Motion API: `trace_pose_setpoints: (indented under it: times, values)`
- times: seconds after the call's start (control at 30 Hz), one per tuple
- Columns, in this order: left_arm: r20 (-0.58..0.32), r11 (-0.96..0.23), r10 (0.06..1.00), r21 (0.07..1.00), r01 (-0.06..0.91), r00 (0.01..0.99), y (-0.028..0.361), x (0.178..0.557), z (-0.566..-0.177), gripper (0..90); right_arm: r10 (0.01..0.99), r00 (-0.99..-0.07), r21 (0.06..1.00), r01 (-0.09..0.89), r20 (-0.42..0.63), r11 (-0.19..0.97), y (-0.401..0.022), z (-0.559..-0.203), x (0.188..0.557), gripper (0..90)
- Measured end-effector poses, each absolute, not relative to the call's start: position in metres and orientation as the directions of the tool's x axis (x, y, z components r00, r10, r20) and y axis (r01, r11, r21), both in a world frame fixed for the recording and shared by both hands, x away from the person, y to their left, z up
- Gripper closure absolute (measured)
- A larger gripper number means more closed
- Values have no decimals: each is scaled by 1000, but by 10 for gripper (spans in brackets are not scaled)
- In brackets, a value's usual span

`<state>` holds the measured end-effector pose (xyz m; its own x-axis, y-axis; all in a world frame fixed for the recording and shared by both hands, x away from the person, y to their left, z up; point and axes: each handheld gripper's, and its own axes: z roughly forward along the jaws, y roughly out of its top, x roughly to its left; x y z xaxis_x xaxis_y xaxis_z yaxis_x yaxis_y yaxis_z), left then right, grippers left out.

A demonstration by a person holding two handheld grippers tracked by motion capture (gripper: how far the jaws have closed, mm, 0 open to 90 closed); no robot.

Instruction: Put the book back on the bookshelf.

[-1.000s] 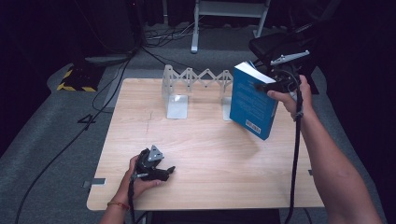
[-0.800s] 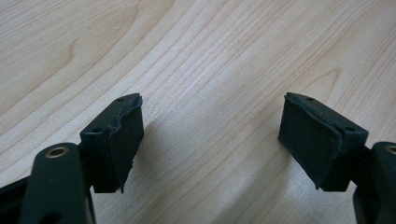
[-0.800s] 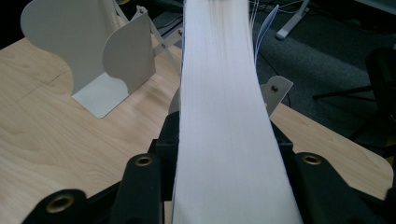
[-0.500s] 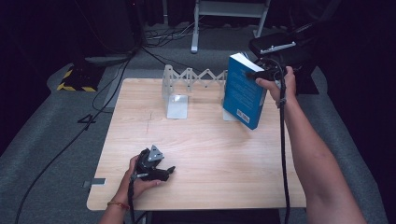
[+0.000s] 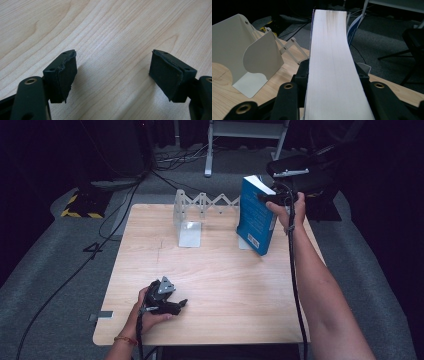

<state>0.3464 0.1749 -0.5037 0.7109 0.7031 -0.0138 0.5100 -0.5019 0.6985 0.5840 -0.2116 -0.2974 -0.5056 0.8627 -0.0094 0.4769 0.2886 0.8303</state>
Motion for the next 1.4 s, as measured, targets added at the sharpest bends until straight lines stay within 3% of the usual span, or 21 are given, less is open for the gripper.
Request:
trace_pose_setpoints:
  times: [1.4]
  values:
    - [-14,-501,702,701,507,712,174,347,-504,226,839,-542,809,477,-37,343,-232,-310,559,545]
